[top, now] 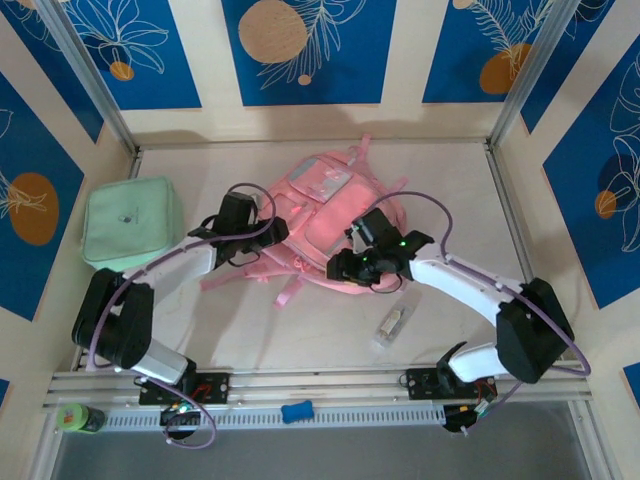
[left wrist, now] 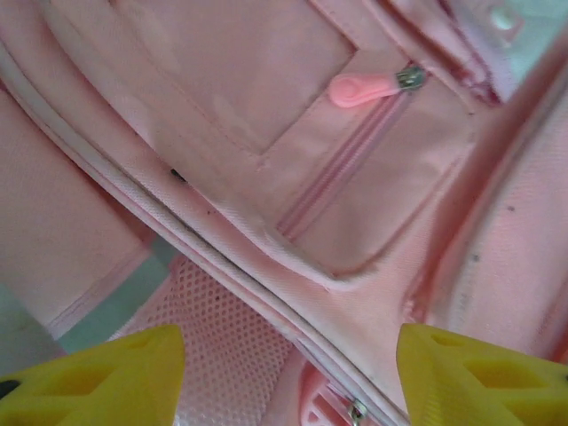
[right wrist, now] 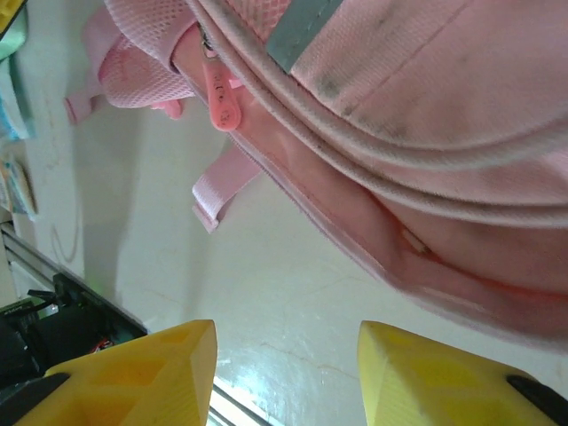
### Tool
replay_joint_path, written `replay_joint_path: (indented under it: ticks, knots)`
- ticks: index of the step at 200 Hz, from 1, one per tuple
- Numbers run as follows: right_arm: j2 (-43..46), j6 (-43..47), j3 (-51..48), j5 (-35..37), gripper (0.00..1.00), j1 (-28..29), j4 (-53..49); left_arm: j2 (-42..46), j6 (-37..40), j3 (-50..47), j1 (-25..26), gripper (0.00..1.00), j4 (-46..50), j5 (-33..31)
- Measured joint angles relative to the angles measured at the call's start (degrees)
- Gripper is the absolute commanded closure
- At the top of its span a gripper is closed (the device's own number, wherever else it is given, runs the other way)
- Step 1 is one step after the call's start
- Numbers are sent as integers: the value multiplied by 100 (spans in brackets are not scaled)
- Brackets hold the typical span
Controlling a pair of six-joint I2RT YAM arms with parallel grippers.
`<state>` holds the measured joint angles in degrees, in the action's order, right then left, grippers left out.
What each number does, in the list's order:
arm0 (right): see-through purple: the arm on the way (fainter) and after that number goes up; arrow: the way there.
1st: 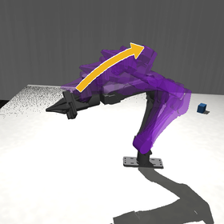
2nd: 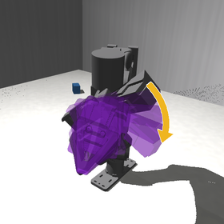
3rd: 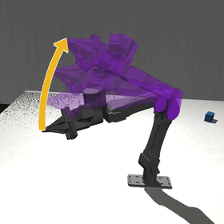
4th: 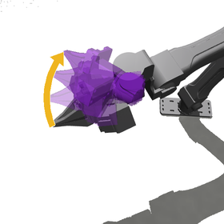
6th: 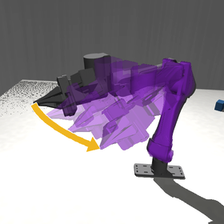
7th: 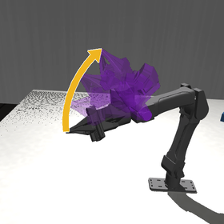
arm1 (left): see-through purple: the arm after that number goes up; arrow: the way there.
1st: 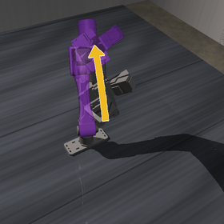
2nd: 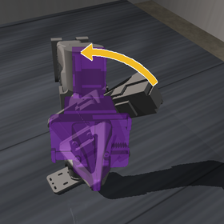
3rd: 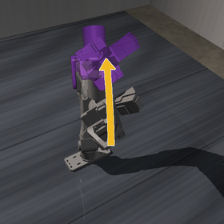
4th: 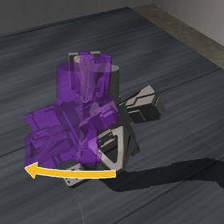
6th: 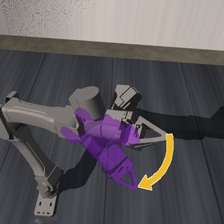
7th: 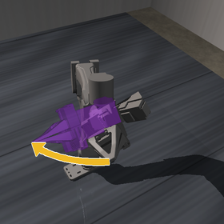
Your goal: Pack the student bag
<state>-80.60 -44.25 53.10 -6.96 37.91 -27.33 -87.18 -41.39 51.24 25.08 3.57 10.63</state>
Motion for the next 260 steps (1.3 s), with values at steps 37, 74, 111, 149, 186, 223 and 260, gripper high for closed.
replay_joint_path:
  ticks: [37, 74, 111, 149, 186, 223, 260]
  knots:
    - [-424, -125, 0, 289, 55, 9, 282, -660, -444, 13, 0, 35, -815, 284]
    - [-566, -94, -31, 466, 55, -74, 546, -728, -1056, -365, 48, 35, -1534, 160]
    - [-713, 236, -44, 549, 55, -313, 761, -710, -1381, -553, 297, 36, -1921, -302]
    - [-957, 758, -46, 356, 55, -1082, 1023, -730, -1633, -599, 905, 36, -2227, -542]
    - [-953, 1132, 118, 614, 55, -1161, 960, -750, -1703, -599, 1126, 35, -2317, -566]
    - [-844, 1058, 319, 1158, 55, -227, 501, -503, -1587, -599, 1038, 33, -1840, -833]
    - [-966, 737, 603, 1567, 56, 485, 96, -249, -1510, -599, 914, 33, -1547, -1064]
